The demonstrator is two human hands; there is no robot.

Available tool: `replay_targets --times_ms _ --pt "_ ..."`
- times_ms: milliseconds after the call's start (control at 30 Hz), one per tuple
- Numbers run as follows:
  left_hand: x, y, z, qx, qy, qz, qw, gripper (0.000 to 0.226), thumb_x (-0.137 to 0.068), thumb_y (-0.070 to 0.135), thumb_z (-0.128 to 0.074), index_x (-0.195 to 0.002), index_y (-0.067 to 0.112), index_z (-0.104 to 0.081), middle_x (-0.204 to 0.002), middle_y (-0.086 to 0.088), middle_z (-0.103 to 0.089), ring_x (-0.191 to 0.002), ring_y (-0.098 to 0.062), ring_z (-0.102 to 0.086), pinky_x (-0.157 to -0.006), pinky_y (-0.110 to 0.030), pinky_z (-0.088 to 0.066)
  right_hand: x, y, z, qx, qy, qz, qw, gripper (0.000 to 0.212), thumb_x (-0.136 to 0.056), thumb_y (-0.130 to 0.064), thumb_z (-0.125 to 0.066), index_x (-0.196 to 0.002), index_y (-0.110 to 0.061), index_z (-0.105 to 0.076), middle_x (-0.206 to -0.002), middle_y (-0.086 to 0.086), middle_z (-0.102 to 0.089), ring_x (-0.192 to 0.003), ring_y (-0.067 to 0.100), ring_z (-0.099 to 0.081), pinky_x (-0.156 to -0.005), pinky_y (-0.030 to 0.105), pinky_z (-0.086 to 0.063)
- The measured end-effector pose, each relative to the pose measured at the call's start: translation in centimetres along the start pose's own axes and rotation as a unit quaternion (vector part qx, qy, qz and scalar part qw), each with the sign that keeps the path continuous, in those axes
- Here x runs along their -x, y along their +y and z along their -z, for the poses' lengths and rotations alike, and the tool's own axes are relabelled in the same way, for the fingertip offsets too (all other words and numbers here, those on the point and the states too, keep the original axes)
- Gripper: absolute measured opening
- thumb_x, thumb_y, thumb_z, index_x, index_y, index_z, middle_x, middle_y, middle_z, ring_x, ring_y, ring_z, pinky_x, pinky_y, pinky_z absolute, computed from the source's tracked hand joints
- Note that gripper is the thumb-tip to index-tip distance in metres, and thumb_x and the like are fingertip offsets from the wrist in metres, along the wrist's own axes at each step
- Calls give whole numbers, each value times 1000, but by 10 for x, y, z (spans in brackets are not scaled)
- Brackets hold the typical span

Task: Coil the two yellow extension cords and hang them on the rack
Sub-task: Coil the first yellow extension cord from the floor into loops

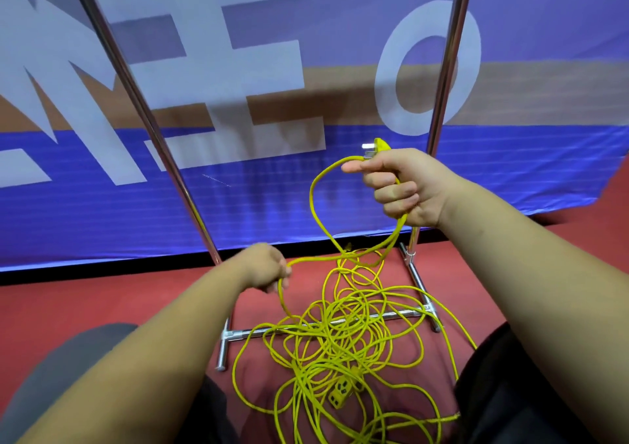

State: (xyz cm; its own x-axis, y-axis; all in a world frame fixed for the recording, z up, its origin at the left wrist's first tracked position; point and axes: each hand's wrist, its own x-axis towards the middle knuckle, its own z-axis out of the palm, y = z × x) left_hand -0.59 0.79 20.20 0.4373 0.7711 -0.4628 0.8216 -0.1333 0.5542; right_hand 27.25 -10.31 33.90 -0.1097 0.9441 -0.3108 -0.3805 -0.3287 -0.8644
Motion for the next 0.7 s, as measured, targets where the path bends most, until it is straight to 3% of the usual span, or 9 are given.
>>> replay_targets --times_ms 67,133,233,367,467,567,700 --pt "7 16 16 92 48 4 995 23 -96 14 -65 -80 1 -76 -68 -15 -73 -49 -19 -53 -53 -25 -46 -1 5 -1 95 28 15 995 28 -107 -25 -54 -125 -10 -69 -59 -7 -27 -33 2 -19 -33 18 -8" --pt "16 35 27 195 79 8 978 22 -94 16 -68 -87 -4 -76 -70 -15 -74 -46 -17 -50 -50 -23 -40 -1 12 -5 195 49 34 979 28 -103 -31 -62 -120 -11 -74 -54 -5 -30 -34 6 -19 -36 18 -11" --pt "31 64 40 343 107 10 933 21 -96 16 -69 -99 -4 -73 -77 -12 -75 -50 -12 -61 -45 -19 -41 -3 25 -16 316 69 61 944 21 -99 -37 -70 -84 -27 -81 -50 -2 -43 -36 11 -26 -40 21 -21" --pt "47 94 58 524 108 -26 844 12 -98 12 -68 -90 4 -71 -75 -9 -72 -50 -7 -65 -42 -12 -44 -24 54 -24 315 79 104 940 21 -102 -33 -66 -107 -14 -74 -75 5 -70 -42 16 -41 -46 25 -33" --pt "53 107 66 606 75 -53 790 10 -98 12 -69 -91 5 -68 -76 -9 -71 -52 -8 -68 -45 -14 -51 -37 75 -33 309 74 113 941 16 -107 -28 -61 -111 -14 -68 -99 5 -79 -47 17 -56 -42 26 -44" --pt "52 109 67 627 74 -49 774 10 -96 12 -72 -97 3 -69 -77 -11 -72 -58 -13 -73 -48 -18 -55 -46 95 -38 314 67 101 941 21 -109 -26 -59 -118 -13 -72 -106 3 -78 -66 15 -67 -53 30 -52" --pt "39 93 66 654 95 -24 750 13 -97 6 -69 -106 -2 -67 -83 -14 -72 -69 -20 -77 -53 -24 -59 -48 105 -35 346 45 54 936 23 -110 -30 -56 -112 -20 -77 -110 -3 -82 -99 16 -71 -81 33 -50"
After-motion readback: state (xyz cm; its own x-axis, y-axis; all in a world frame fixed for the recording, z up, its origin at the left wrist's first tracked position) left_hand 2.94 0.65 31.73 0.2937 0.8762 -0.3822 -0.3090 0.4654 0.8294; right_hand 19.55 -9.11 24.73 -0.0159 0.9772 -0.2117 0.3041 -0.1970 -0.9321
